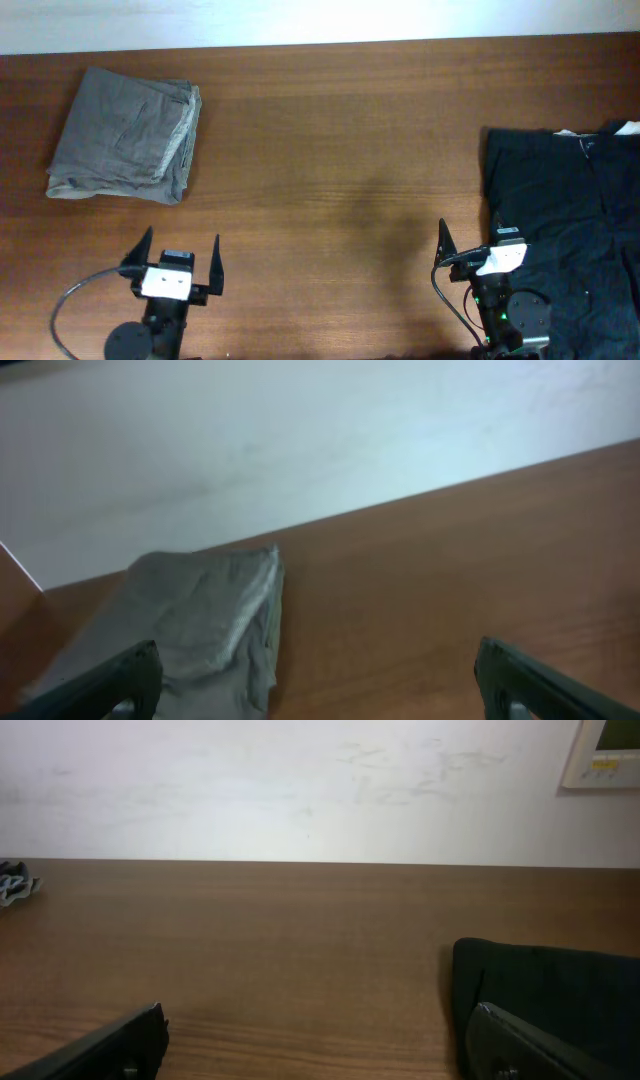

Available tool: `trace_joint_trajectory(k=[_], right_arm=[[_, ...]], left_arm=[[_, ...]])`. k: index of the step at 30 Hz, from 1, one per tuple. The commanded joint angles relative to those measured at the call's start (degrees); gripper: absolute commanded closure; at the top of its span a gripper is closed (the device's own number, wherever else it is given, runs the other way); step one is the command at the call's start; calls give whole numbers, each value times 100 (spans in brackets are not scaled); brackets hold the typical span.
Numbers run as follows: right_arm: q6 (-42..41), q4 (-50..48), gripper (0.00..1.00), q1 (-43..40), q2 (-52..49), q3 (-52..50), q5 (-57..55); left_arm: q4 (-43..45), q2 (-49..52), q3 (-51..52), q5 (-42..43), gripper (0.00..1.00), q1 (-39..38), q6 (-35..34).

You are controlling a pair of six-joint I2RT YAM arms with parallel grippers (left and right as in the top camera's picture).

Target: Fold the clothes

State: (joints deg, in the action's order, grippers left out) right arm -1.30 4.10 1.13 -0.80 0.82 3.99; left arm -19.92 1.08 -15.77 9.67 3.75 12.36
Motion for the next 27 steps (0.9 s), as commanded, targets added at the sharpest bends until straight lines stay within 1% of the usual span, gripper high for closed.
trace_joint_trajectory(k=[1,4,27], right_arm=[[-24,-9,1,-44,44,-50,31],[-24,-9,1,-44,44,-50,31],[-24,-9,1,-44,44,-50,31]], left_arm=[[791,-81,789,39,1,-50,-74],[1672,-79,1469,44,1,-50,-76],[1626,-76,1523,-4,1,-72,-72]])
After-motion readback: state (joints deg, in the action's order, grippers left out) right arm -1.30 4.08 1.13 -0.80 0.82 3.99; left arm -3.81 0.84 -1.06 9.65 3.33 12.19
